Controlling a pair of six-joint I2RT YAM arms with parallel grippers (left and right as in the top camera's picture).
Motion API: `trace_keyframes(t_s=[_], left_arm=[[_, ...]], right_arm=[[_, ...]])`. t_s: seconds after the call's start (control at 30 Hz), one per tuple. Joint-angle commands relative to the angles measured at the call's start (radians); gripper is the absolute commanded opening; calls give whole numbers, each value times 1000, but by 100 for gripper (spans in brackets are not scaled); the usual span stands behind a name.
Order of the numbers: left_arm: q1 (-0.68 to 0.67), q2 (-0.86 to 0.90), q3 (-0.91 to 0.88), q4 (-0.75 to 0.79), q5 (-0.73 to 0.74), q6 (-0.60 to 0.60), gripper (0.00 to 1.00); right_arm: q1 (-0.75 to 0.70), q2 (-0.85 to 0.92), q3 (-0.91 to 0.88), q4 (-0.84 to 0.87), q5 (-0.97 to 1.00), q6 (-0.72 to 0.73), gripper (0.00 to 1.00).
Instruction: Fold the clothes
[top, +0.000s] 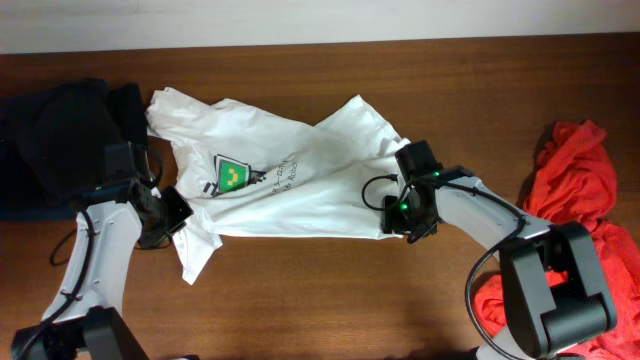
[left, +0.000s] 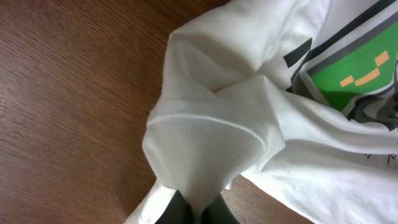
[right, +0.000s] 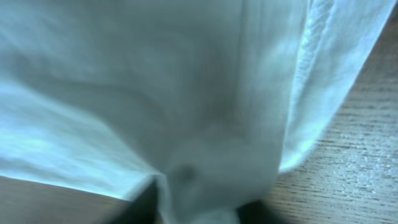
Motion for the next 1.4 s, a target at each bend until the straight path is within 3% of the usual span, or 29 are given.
trace_keyframes(t_s=[0.0, 0.1, 0.17, 0.2, 0.23, 0.27, 0.37, 0.47, 0.57, 0.6, 0.73, 0.77, 0.8, 0.83, 0.87, 0.93, 1.07, 1.13, 1.17, 1.2, 1.27, 1.33, 1.37], left_arm=[[-2, -10, 1, 0, 7, 21, 4], [-20, -10, 1, 0, 31, 21, 4], [-125, -10, 1, -1, 129, 37, 5], [-163, -10, 1, -7, 175, 79, 16], [-231, -10, 1, -45, 203, 107, 47], [-298, -10, 1, -90, 226, 107, 56], [-428, -10, 1, -153, 196, 107, 64], [-388, -10, 1, -106, -29, 106, 64], [-356, -8, 1, -48, -61, 106, 69], [-359, -3, 0, -13, -8, 107, 70], [-420, 108, -44, 95, 167, 106, 68], [-437, 145, -45, 98, 229, 106, 43], [-441, 154, -45, 98, 286, 106, 10], [-441, 153, -40, 122, 424, 118, 1], [-441, 153, -37, 176, 606, 160, 1], [-439, 153, -37, 268, 817, 162, 9], [-440, 153, -37, 266, 869, 162, 11], [-440, 153, -37, 278, 776, 159, 12], [-440, 153, -37, 332, 698, 150, 7], [-439, 153, -37, 441, 638, 129, 3], [-440, 154, -37, 737, 445, -4, 4], [-440, 154, -37, 885, 329, -34, 11], [-440, 154, -37, 906, 324, -34, 28]], right_arm=[[-2, 11, -17, -17, 63, 26, 4], [-179, 11, 108, -203, 237, 23, 4], [-373, 11, 283, -350, 284, -88, 4], [-410, 11, 308, -367, 283, -88, 4], [-466, 11, 325, -381, 283, -88, 4], [-497, 11, 323, -387, 284, -89, 4], [-535, 11, 323, -391, 285, -92, 4], [-535, 11, 322, -390, 285, -92, 4], [-535, 11, 322, -392, 288, -92, 4], [-535, 11, 322, -394, 288, -92, 4], [-535, 11, 322, -401, 288, -92, 4], [-535, 11, 322, -401, 288, -92, 4], [-535, 11, 322, -401, 288, -92, 4], [-535, 11, 322, -403, 288, -92, 4], [-535, 11, 322, -403, 288, -92, 4], [-535, 11, 322, -403, 288, -92, 4], [-535, 11, 322, -404, 288, -92, 4], [-535, 11, 322, -404, 288, -92, 4], [-535, 11, 322, -404, 288, -92, 4], [-535, 11, 322, -404, 288, -92, 4], [-535, 11, 322, -404, 288, -92, 4], [-535, 11, 322, -404, 288, -92, 4], [-535, 11, 322, -404, 288, -92, 4]])
